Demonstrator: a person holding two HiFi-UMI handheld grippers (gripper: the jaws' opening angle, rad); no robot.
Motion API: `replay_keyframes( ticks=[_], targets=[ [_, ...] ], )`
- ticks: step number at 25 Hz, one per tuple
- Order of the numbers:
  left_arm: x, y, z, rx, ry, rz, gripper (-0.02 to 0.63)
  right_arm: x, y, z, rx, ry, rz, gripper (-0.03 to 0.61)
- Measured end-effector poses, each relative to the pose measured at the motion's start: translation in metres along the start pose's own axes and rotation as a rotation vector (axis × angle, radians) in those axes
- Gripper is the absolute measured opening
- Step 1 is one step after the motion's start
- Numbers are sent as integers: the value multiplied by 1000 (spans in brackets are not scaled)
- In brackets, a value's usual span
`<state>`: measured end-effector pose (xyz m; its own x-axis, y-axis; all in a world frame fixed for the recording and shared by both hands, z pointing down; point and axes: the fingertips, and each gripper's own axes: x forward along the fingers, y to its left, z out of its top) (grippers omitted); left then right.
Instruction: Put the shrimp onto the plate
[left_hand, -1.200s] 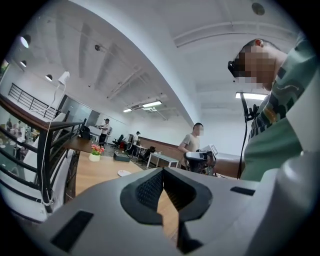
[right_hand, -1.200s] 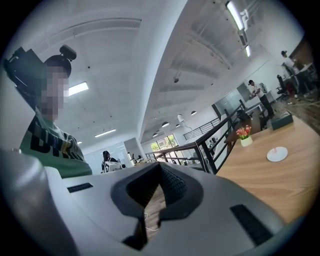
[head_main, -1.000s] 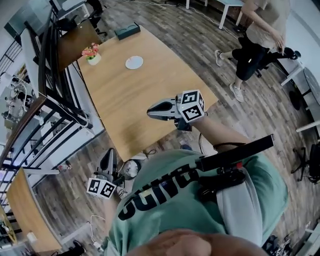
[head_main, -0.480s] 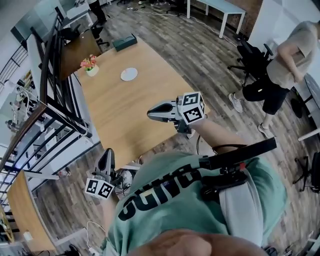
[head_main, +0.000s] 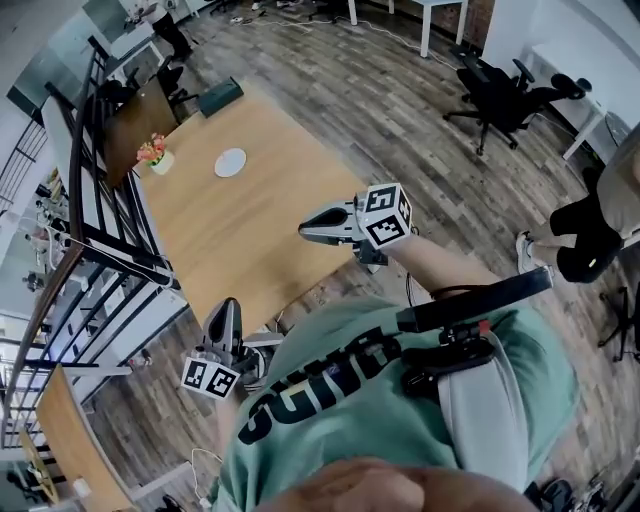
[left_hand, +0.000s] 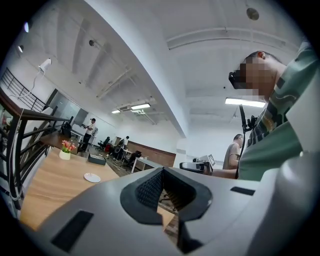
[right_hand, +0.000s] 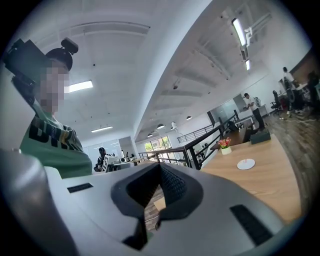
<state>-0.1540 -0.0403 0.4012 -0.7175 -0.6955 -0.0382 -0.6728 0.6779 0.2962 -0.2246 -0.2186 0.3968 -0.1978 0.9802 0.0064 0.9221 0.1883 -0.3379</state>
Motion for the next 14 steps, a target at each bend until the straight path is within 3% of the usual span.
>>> replay_keyframes(
  ticks=[14],
  targets=[
    [-40, 36, 15, 1, -11, 24, 6, 52, 19, 4, -38, 1, 29, 8]
  ],
)
